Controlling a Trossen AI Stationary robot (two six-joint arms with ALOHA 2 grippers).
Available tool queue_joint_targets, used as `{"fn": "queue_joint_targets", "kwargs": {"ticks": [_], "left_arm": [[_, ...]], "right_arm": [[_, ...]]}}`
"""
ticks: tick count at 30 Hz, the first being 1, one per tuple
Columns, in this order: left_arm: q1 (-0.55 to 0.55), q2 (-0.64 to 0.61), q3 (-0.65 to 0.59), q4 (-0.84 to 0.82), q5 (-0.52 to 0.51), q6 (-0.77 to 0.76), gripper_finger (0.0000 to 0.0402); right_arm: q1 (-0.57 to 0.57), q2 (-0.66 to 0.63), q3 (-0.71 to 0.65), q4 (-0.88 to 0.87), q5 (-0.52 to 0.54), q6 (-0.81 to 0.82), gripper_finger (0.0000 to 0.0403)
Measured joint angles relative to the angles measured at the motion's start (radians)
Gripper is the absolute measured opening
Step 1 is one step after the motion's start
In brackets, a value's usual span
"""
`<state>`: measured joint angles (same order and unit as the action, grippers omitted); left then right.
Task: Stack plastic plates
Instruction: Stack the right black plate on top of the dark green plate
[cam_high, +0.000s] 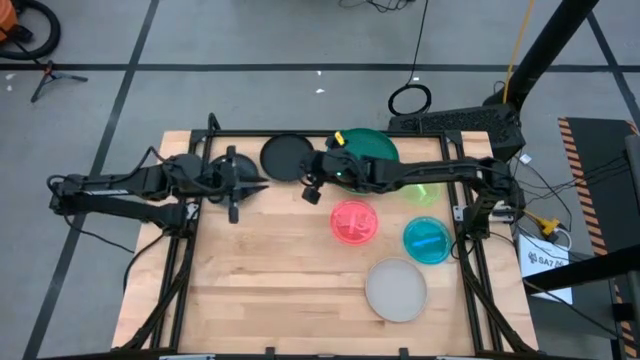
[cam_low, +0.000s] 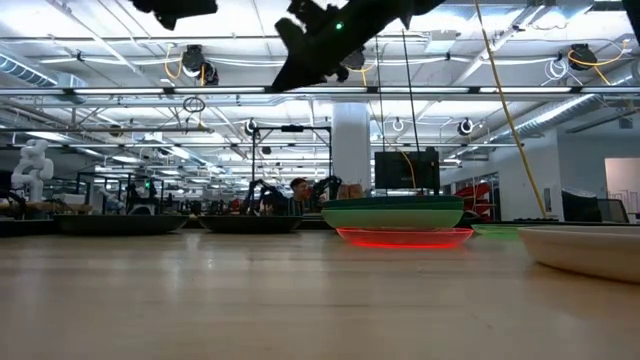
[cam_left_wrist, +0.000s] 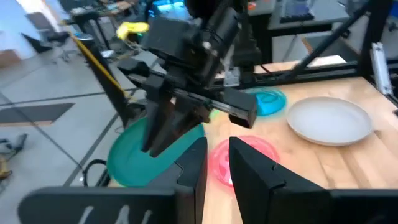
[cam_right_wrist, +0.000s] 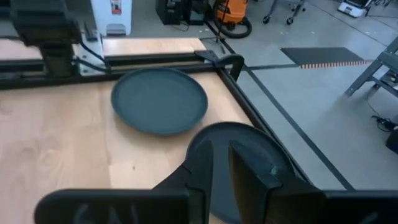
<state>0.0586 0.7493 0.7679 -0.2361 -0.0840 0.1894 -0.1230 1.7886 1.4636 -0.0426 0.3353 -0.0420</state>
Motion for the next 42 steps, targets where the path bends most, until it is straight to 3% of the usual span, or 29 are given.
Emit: {"fn": "queue_joint_targets", "kwargs": {"ticks": [6,11,17,27,37,42], "left_arm": [[0.003,-0.121,-0.045,-0.006,-0.13,0.017,0.0074],[0.003,-0.171,-0.045,-0.011,-0.165,0.022,0.0074],[0.017,-0.182,-0.045,-0.049,-0.198,0.1,0.0074],[0.056,-0.188,-0.045,-0.114,-0.206,0.104,0.0074],[0.066,-0.187,-0.045,-0.129,-0.206,0.096,0.0074],[0.066,-0.187,-0.045,-0.128,-0.206,0.093,0.0074]], "right_arm": [[-0.031,0.088,0.077,0.016,-0.004,0.001,0.0045],[-0.066,0.188,0.166,0.016,-0.168,0.002,0.0045],[-0.083,0.322,0.283,-0.026,-0.256,-0.066,0.0045],[-0.089,0.496,0.384,-0.118,-0.259,-0.165,0.0045],[-0.099,0.532,0.385,-0.147,-0.182,-0.158,0.0046],[-0.106,0.566,0.385,-0.147,-0.181,-0.159,0.007]]}}
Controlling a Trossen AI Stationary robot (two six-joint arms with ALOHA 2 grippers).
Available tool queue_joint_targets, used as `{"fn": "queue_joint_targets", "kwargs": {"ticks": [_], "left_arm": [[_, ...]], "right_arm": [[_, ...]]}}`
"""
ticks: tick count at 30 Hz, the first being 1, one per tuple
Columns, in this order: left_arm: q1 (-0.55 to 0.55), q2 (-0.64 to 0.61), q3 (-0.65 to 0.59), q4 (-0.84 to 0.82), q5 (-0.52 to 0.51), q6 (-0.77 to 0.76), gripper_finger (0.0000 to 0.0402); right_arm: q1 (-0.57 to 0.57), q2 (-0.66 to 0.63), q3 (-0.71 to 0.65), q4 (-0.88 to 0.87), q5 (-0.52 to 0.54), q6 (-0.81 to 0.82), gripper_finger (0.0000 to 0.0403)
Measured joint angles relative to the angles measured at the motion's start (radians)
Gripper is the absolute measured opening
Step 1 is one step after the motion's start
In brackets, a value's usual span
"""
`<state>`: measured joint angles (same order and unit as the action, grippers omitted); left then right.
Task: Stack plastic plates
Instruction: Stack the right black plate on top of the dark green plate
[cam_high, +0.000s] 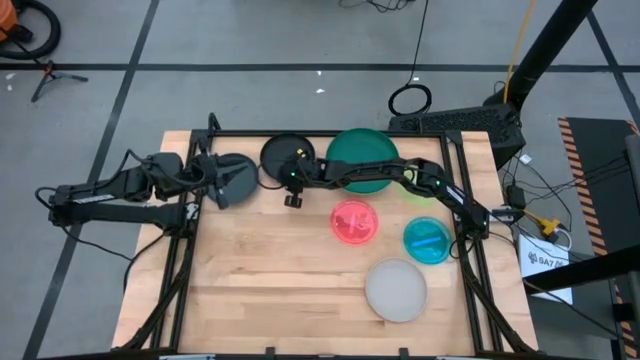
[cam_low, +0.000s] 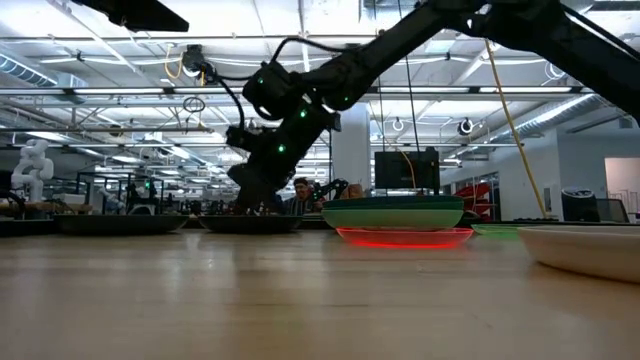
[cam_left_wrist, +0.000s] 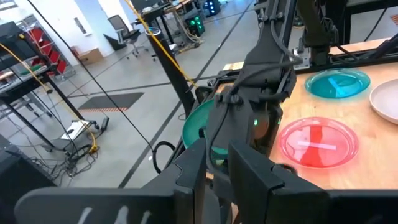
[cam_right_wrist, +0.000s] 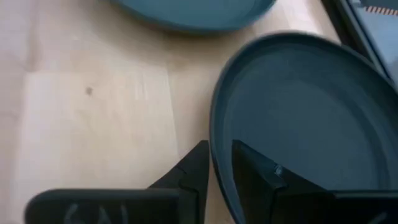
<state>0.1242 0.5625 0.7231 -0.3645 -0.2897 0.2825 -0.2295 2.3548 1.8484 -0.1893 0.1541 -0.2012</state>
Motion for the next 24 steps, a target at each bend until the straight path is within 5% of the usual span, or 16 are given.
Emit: {"fn": "queue_joint_targets", "kwargs": {"ticks": [13,24], "left_arm": [[0.0,0.0,0.0,0.0,0.0,-0.002,0.0074],[0.0,0.0,0.0,0.0,0.001,0.001,0.0074]], "right_arm": [[-0.028,0.015,0.0,0.005,-0.049,0.044,0.0161],[-0.032,0.041,-0.001,0.02,-0.054,0.035,0.0163]]}}
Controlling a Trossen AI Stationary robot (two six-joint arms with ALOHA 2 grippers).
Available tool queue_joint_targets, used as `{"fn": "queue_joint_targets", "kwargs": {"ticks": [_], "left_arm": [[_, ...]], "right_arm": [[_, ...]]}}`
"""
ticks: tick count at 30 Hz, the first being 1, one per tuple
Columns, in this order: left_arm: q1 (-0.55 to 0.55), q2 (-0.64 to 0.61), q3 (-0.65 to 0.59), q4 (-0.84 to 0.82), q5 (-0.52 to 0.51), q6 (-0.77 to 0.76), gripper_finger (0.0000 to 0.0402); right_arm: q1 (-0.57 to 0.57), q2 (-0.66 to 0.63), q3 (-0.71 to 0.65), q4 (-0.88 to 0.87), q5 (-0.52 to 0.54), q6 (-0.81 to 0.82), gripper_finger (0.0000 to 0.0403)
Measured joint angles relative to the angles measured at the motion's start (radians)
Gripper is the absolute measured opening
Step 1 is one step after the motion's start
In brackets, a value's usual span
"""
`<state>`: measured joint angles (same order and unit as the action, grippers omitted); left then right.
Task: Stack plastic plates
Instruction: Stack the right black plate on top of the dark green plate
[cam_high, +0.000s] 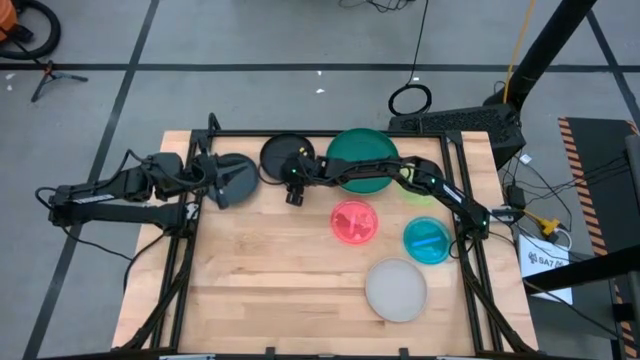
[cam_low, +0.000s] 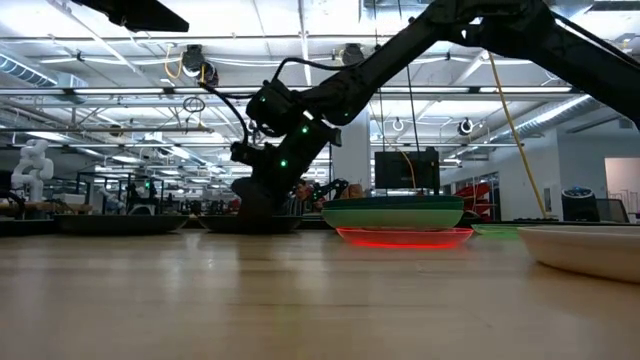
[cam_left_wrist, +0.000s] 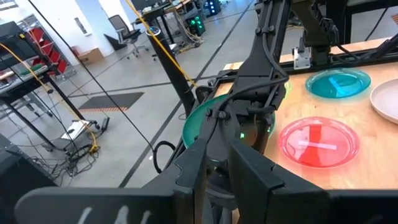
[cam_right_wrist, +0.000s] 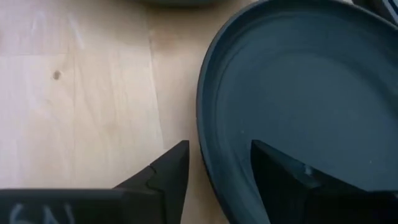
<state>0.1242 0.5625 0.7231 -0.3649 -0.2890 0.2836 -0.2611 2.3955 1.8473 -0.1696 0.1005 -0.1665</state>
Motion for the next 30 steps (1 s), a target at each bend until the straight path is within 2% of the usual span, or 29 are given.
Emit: {"fn": "queue_joint_targets", "kwargs": {"ticks": [8,19,25,30], "left_arm": [[0.0,0.0,0.0,0.0,0.0,0.001,0.0074],[0.0,0.0,0.0,0.0,0.001,0.0,0.0074],[0.0,0.0,0.0,0.0,0.001,-0.004,0.0074],[0.0,0.0,0.0,0.0,0.001,-0.008,0.0074]], "right_arm": [[0.008,0.003,0.0,0.009,0.0,-0.002,0.013],[0.038,0.003,0.0,0.026,0.007,-0.011,0.0013],[0.059,0.002,0.0,0.029,0.078,-0.051,0.0012],[0.075,0.001,0.015,0.025,0.083,-0.08,0.0005]]}}
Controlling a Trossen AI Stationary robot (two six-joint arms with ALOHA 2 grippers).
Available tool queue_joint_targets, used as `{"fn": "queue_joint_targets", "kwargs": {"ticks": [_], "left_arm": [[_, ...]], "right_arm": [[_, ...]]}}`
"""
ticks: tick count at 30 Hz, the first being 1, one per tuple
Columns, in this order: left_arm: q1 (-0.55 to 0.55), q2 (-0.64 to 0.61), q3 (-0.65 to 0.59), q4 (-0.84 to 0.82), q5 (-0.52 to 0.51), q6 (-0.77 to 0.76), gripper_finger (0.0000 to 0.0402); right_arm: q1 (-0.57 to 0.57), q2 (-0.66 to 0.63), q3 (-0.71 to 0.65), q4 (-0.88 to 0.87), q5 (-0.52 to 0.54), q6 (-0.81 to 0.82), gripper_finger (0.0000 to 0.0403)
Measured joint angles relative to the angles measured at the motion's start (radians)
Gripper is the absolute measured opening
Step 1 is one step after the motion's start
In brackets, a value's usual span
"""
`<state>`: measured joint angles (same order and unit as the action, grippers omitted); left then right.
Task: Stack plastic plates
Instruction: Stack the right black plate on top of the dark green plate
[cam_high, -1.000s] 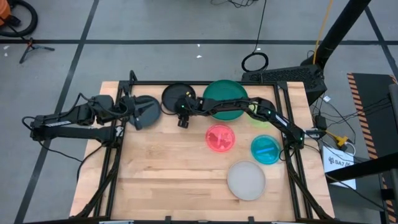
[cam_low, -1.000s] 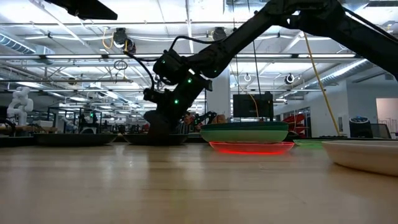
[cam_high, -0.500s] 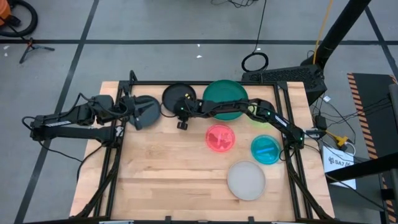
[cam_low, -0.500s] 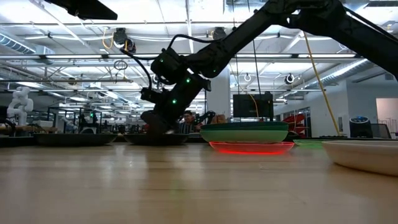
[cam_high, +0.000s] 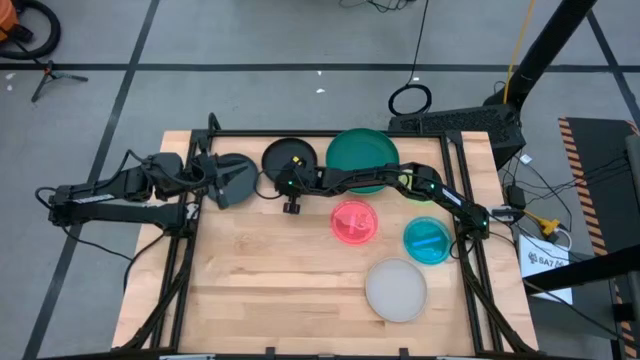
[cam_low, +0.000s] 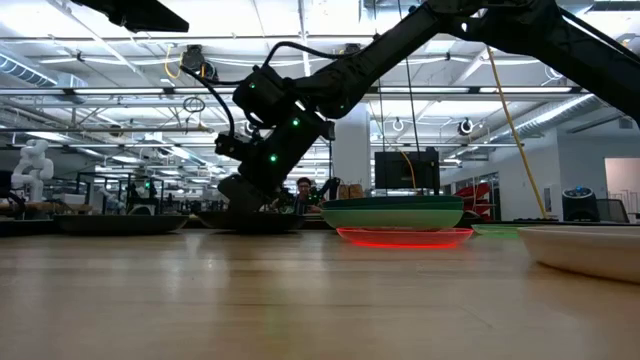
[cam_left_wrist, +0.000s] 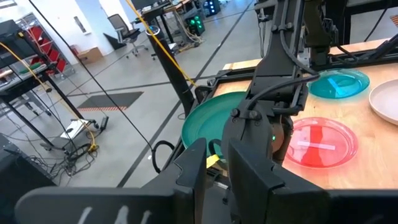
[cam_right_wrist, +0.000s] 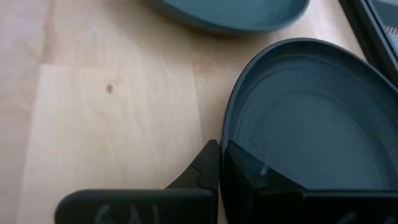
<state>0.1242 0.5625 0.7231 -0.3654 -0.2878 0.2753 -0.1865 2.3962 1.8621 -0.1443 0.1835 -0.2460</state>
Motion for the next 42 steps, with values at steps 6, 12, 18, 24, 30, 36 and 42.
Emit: {"fn": "queue_joint_targets", "kwargs": {"ticks": [6,12,18,24,30,36,42], "left_arm": [[0.0,0.0,0.0,-0.001,0.0,-0.011,0.0074],[0.0,0.0,0.0,-0.015,0.0,-0.015,0.0074],[0.0,0.0,0.0,-0.014,0.0,-0.016,0.0074],[0.0,0.0,0.0,-0.016,0.0,-0.018,0.0074],[0.0,0.0,0.0,-0.02,0.001,-0.018,0.0074],[0.0,0.0,0.0,-0.027,0.001,-0.023,0.0074],[-0.001,0.0,0.0,-0.039,0.002,-0.034,0.0074]], "right_arm": [[0.016,-0.002,0.059,-0.03,0.015,-0.031,0.0006],[0.033,-0.002,0.153,-0.153,0.101,-0.069,0.0006],[0.04,-0.002,0.255,-0.328,0.135,-0.084,0.0005],[0.039,-0.041,0.292,-0.494,0.134,-0.081,0.0005],[0.033,-0.119,0.287,-0.608,0.13,-0.076,0.0005],[0.015,-0.171,0.285,-0.702,0.131,-0.063,0.0005],[-0.026,-0.196,0.285,-0.854,0.132,-0.002,0.0004]]}}
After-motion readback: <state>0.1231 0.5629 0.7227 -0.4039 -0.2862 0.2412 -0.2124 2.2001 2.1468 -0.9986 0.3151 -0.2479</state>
